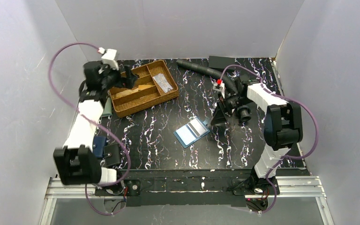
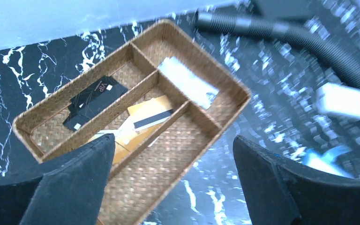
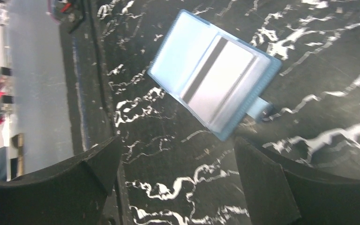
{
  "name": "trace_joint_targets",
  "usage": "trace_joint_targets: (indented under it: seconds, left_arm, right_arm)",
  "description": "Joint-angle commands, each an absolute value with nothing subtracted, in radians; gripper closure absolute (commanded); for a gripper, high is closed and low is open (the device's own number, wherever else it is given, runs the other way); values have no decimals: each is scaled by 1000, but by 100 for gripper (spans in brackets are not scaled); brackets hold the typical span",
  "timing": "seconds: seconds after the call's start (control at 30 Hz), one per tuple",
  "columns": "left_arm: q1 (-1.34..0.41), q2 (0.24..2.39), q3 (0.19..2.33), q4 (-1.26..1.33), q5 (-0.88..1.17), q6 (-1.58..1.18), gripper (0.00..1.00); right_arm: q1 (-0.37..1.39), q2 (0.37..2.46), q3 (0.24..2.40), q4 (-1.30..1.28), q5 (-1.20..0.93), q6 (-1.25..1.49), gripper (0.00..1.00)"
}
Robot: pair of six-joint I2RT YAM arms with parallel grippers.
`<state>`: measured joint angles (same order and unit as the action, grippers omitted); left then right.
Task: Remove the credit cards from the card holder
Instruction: Reset both arms
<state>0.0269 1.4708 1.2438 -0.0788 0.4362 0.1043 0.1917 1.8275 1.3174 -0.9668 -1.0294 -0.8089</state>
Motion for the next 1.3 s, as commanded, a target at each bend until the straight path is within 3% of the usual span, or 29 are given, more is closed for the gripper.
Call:
trace_joint_targets:
  seconds: [0.0, 0.2, 0.23, 0.43, 0.83, 1.1, 1.27]
  left_arm:
    - [96, 1262, 1037, 57, 581, -313, 2]
    - [142, 1065, 794, -19, 800, -619, 2]
    - [146, 952, 652, 64, 896, -738, 2]
    - [145, 723, 549, -132, 886, -688, 2]
    - [143, 504, 649, -609, 742, -438, 2]
    - [140, 436, 612, -562, 724, -457, 2]
    - [141, 434, 607, -554, 728, -460, 2]
  right_arm:
    - [151, 1691, 1257, -844, -938, -770, 2]
    - [150, 1564, 1143, -693, -869, -692, 2]
    - [150, 1474, 1058, -604, -813, -662, 2]
    - [146, 1292, 912, -450, -697, -567, 2]
    - [150, 1287, 938, -564, -688, -657, 2]
    - [150, 1222, 854, -476, -685, -637, 2]
    - [136, 1157, 903, -502, -535, -602, 2]
